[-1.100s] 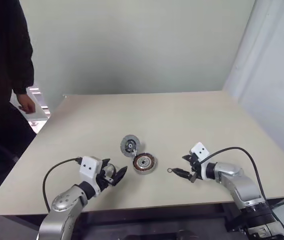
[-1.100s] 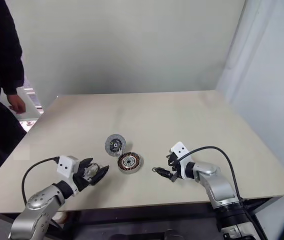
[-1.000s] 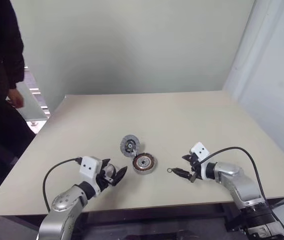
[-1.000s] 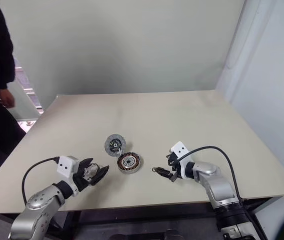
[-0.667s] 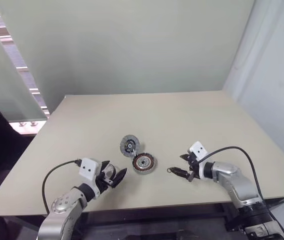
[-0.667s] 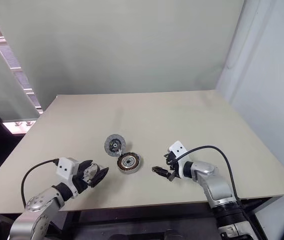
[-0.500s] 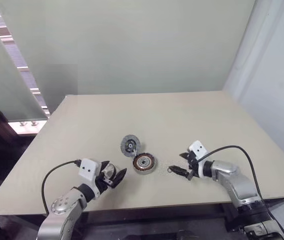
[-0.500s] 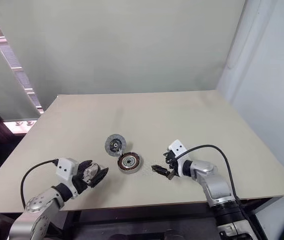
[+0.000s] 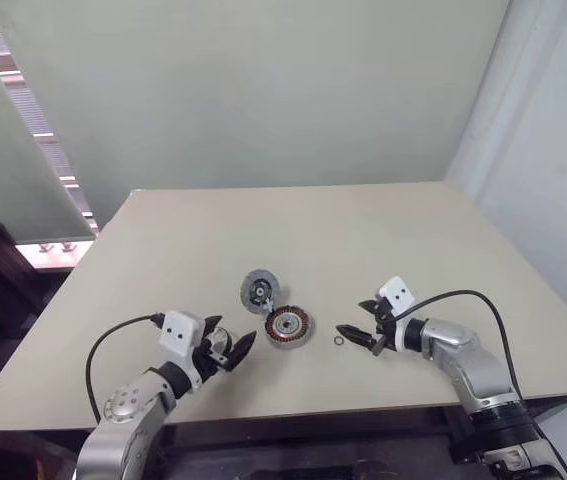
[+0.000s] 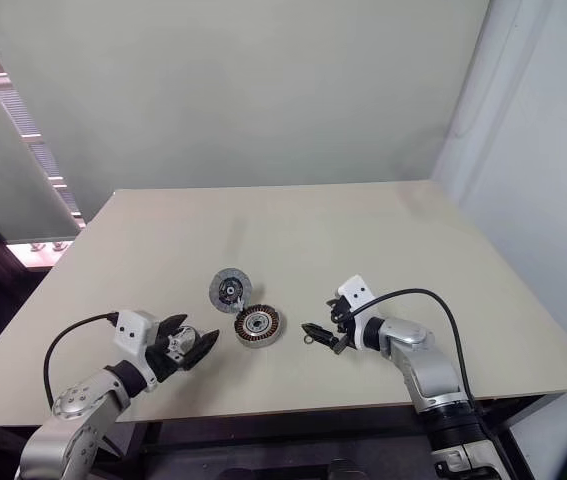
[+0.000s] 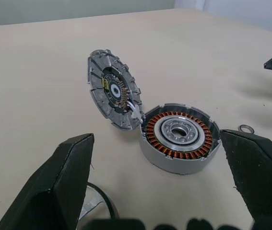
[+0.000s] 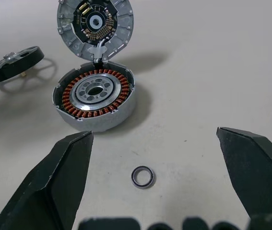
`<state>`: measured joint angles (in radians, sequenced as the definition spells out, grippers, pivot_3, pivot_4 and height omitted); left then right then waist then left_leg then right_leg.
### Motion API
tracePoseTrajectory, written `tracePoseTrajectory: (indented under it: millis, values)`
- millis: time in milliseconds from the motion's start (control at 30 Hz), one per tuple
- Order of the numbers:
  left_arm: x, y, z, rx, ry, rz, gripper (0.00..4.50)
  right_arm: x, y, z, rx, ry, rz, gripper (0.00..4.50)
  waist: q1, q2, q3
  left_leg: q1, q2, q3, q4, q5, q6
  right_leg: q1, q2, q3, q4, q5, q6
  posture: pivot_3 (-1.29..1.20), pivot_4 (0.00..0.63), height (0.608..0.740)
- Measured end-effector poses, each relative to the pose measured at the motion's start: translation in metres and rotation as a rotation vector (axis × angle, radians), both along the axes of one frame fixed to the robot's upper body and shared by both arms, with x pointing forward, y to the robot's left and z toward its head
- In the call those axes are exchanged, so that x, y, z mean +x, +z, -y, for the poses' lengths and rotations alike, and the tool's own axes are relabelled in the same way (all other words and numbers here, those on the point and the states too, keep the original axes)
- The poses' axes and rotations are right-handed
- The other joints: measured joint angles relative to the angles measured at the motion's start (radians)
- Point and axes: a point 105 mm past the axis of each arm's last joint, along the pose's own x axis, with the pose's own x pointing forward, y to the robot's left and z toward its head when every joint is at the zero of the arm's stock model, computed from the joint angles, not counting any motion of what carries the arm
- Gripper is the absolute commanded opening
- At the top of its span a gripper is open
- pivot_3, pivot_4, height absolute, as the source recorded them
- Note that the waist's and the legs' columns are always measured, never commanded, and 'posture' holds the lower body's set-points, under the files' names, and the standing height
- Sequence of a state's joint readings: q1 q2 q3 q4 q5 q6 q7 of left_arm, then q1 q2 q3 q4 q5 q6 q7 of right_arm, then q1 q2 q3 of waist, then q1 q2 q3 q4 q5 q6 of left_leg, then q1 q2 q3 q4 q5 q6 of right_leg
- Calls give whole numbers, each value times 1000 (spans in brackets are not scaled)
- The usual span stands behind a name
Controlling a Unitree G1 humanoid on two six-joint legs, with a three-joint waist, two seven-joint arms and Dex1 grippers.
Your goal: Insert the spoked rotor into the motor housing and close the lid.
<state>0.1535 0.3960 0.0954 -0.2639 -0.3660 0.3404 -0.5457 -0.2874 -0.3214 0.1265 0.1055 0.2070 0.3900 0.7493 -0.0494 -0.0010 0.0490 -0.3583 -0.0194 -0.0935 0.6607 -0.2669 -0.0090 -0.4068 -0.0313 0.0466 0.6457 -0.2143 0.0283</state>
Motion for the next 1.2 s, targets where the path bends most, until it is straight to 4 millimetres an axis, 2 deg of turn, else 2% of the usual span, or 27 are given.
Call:
tracePoseTrajectory:
  millis: [200, 333, 533, 1033, 1133, 1200]
  values:
    - [-3, -4, 8, 21, -67, -28, 4476, 2, -8, 1, -41, -42, -21, 4500, 0, 0, 0, 0, 0, 0, 0, 0, 0, 0, 0, 0, 0, 0, 0, 0, 0, 740]
    - [-10, -12, 11, 40, -120, -74, 4476, 0, -27, -1, -72, -57, -86, 4500, 0, 0, 0, 0, 0, 1, 0, 0, 0, 0, 0, 0, 0, -1, -2, 0, 0, 740]
    - [-13, -16, 15, 42, -143, -96, 4476, -3, -46, -12, -72, -42, -122, 4500, 0, 0, 0, 0, 0, 0, 0, 0, 0, 0, 0, 0, 0, -1, -2, 0, 0, 740]
    - [-16, -19, 17, 42, -153, -108, 4476, -1, -65, -17, -78, -47, -97, 4500, 0, 0, 0, 0, 0, 0, 0, 0, 0, 0, 0, 0, 0, 0, -1, 0, 0, 740]
    - [-16, -19, 17, 42, -156, -109, 4500, -1, -66, -17, -86, -46, -91, 3891, 0, 0, 0, 0, 0, 0, 0, 0, 0, 0, 0, 0, 0, -1, -1, 0, 0, 740]
    - [-16, -19, 17, 42, -158, -110, 4500, 0, -66, -17, -95, -46, -88, 3229, 0, 0, 0, 0, 0, 0, 0, 0, 0, 0, 0, 0, 0, -1, -1, 0, 0, 740]
